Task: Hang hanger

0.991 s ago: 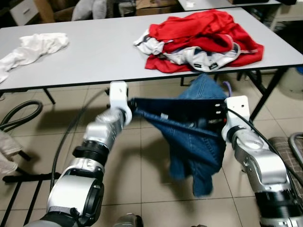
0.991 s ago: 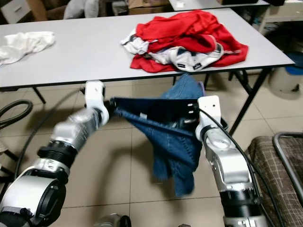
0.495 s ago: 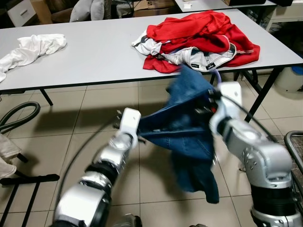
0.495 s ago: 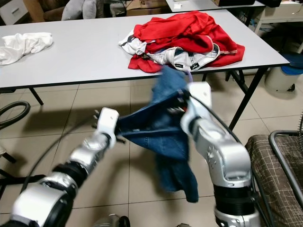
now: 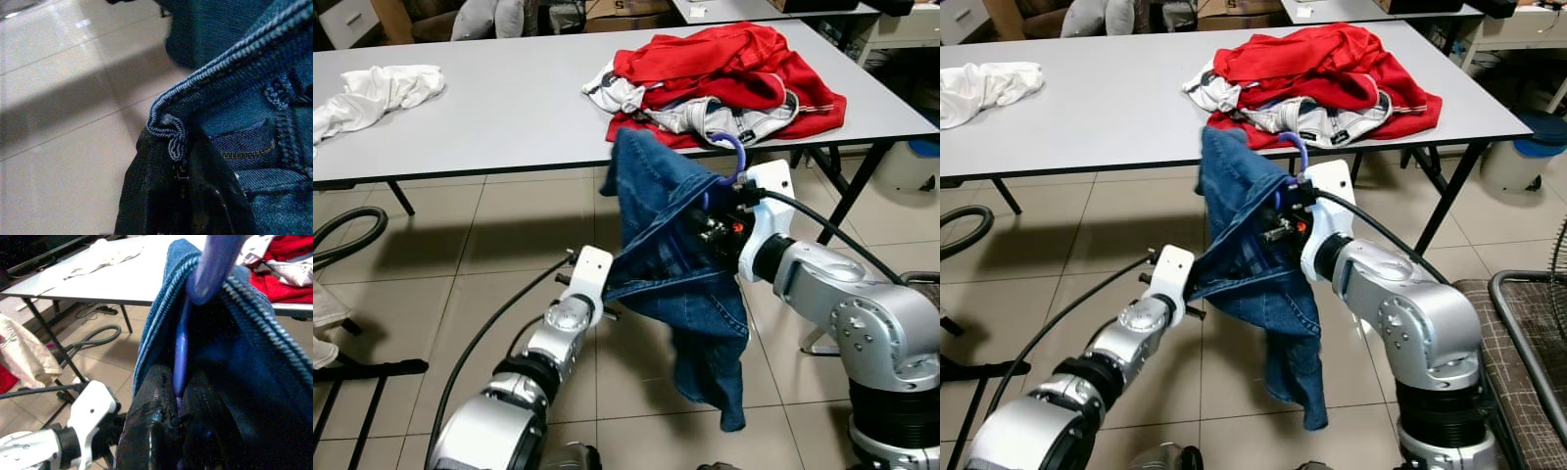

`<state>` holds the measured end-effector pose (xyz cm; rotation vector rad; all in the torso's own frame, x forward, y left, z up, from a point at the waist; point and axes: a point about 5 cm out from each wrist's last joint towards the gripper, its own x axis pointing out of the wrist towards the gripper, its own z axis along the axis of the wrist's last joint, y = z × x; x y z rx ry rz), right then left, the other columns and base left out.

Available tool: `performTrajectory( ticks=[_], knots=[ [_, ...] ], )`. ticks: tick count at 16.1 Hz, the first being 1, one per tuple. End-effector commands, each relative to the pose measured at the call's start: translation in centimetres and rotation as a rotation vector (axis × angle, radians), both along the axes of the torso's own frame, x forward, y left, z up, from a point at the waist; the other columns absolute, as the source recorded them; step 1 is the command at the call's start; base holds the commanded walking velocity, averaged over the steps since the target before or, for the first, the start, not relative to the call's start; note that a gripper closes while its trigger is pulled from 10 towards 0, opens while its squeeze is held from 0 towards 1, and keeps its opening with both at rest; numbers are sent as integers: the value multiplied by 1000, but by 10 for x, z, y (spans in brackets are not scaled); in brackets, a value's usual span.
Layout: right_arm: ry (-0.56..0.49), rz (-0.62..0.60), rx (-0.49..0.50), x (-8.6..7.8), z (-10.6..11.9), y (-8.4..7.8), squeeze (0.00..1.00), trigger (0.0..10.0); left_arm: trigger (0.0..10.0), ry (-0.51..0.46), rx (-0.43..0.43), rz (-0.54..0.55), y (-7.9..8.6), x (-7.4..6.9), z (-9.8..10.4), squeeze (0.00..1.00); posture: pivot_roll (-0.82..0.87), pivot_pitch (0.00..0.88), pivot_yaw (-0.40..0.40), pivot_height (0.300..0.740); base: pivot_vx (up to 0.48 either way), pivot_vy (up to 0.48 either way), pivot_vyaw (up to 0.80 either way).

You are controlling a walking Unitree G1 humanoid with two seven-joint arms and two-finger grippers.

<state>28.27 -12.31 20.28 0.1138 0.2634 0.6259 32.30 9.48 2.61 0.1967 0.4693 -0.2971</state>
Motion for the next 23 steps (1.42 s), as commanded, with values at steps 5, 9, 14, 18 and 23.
performTrajectory(
  ticks=[5, 9, 14, 18, 23],
  knots=[
    [-110, 46, 30, -4, 22, -1, 0, 10000, 10000, 93, -219, -26, 7, -12, -12, 1000, -66, 55, 39, 740, 0, 0, 0],
    [-92, 9, -13, -1, 12, -6, 0, 10000, 10000, 50, -275, -85, 25, -14, -9, 1000, -66, 56, 42, 740, 0, 0, 0],
    [-79, -51, -94, 3, -1, -15, 0, 10000, 10000, -48, -406, -176, 51, -20, 5, 1000, -55, 61, 30, 740, 0, 0, 0],
    [-72, -110, -103, 8, -9, -21, 0, 10000, 10000, -79, -579, -309, 58, -30, 26, 1000, -41, 60, 30, 740, 0, 0, 0],
    [-45, -183, -91, 12, -25, -29, 0, 10000, 10000, -31, -561, -433, 63, -48, 38, 0, -25, 56, 40, 740, 0, 0, 0]
  ],
)
